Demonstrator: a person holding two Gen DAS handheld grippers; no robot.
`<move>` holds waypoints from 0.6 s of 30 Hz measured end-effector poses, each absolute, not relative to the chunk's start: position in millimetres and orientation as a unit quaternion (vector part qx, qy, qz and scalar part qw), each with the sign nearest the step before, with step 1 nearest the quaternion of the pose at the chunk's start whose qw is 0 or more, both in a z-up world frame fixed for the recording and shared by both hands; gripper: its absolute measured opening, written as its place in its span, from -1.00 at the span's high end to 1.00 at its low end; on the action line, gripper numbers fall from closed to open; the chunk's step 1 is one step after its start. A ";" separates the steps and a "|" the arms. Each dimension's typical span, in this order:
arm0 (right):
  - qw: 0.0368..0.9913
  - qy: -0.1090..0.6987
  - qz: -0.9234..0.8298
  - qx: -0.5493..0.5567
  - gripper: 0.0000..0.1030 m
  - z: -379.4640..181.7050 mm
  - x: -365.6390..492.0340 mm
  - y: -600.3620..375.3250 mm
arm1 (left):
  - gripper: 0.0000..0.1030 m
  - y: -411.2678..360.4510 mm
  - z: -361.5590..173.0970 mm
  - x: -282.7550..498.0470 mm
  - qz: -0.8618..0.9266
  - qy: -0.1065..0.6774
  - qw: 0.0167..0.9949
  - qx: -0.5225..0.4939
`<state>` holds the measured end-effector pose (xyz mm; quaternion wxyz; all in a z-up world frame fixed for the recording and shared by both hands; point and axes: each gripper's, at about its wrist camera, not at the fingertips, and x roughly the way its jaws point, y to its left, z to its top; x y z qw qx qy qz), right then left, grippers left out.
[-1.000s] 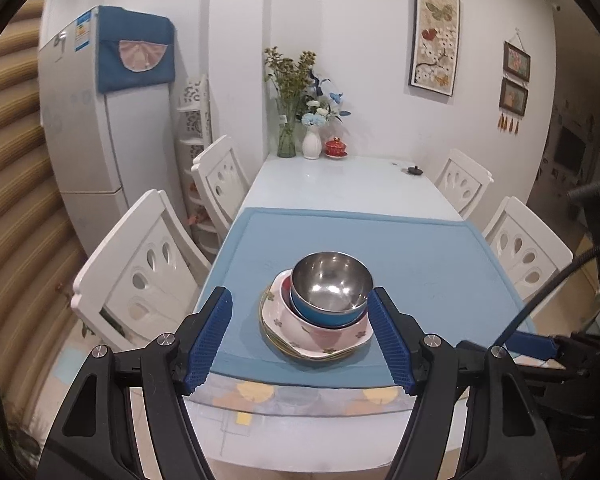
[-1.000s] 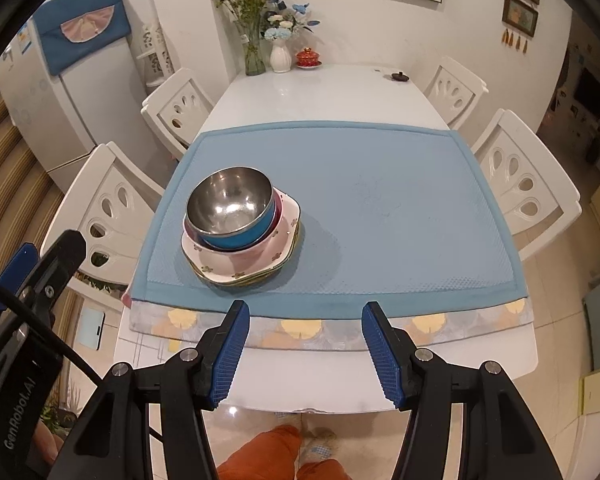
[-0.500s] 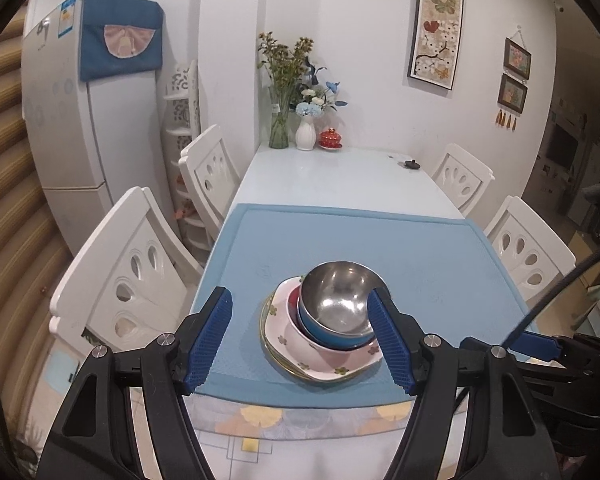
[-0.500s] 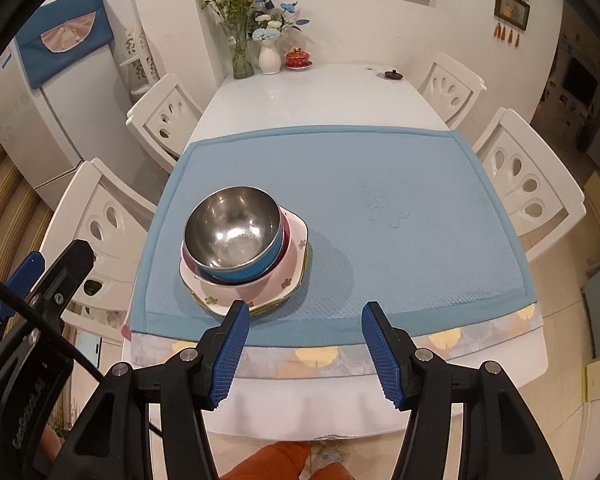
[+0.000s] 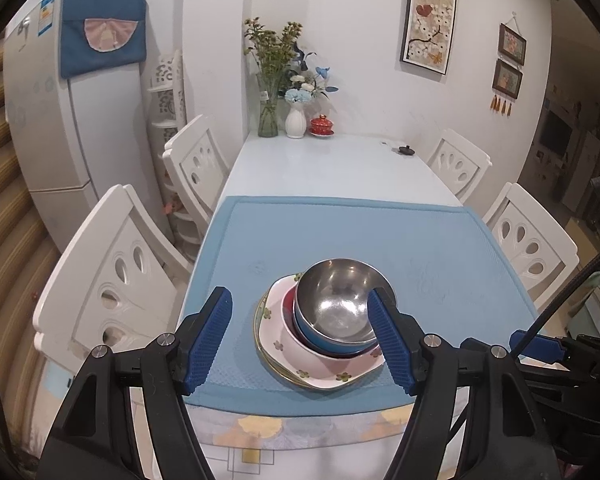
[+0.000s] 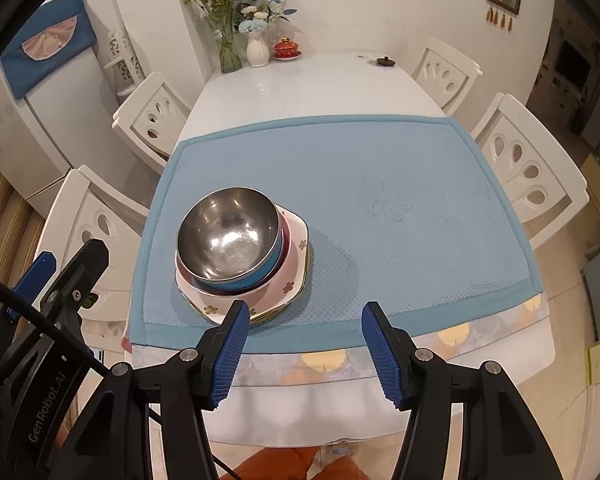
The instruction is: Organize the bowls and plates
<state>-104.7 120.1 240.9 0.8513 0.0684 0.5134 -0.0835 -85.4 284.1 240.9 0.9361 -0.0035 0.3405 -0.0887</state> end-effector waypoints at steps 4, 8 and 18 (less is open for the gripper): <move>0.849 0.517 -0.083 0.071 -0.09 239.1 -102.2 120.7 | -0.33 287.7 237.3 -80.6 -0.085 0.351 0.932 -0.011; 0.847 0.521 -0.080 0.073 -0.09 237.1 -99.4 123.7 | -0.34 288.9 236.3 -78.3 -0.084 0.354 0.931 -0.005; 0.846 0.524 -0.077 0.068 -0.09 234.0 -95.7 128.8 | -0.34 288.7 236.9 -73.1 -0.072 0.356 0.931 0.016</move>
